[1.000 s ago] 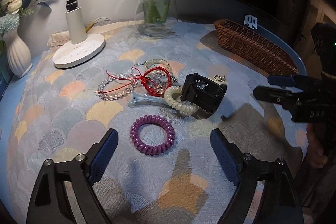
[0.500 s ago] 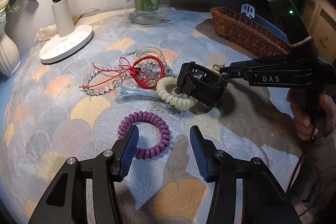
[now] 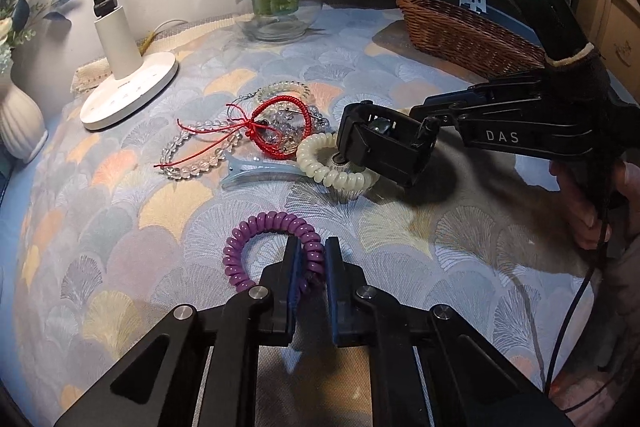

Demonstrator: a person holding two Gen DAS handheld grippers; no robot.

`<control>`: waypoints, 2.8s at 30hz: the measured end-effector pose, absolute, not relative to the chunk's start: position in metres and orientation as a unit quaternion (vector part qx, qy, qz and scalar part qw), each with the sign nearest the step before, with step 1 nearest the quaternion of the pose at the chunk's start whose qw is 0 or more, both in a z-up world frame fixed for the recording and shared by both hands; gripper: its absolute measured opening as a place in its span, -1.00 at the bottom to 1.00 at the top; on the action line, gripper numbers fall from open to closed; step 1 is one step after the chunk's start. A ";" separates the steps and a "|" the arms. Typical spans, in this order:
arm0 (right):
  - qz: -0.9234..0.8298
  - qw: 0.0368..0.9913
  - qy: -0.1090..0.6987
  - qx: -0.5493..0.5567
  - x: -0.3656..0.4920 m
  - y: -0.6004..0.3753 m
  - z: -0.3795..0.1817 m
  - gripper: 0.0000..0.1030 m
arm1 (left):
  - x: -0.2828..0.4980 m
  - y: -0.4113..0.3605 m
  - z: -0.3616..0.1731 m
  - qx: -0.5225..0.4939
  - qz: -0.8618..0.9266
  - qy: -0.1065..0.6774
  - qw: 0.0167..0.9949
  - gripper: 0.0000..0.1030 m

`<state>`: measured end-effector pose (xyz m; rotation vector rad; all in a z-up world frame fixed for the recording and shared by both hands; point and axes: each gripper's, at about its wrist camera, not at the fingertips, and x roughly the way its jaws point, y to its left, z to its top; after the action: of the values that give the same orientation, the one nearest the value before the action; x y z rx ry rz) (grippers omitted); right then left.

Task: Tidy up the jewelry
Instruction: 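Close left tool on purple coil while right tool closes on silver ring charm, then carry purple coil in left tool and ring charm in right tool over wicker basket, then open left tool dropping purple coil while right tool drops ring charm into basket, then grasp black watch with right tool while left tool approaches cream coil hair tie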

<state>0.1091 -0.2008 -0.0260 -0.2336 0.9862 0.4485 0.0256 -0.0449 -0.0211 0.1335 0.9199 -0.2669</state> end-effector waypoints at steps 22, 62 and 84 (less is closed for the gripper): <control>0.162 0.912 0.376 0.018 0.076 -0.359 0.089 -0.64 | 0.037 -0.163 0.123 0.139 -0.235 0.312 0.910 -0.81; 0.066 0.894 0.417 0.151 0.130 -0.475 0.059 -0.46 | 0.149 -0.268 0.105 -0.007 -0.393 0.402 0.827 0.15; 0.215 0.875 0.431 0.058 0.072 -0.287 0.069 -0.40 | 0.043 0.009 0.131 -0.146 -0.228 0.330 0.904 0.45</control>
<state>0.0715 -0.2867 0.0685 0.1204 0.8995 0.4488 0.0425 0.0086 0.1307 -0.3006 0.6820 -0.4708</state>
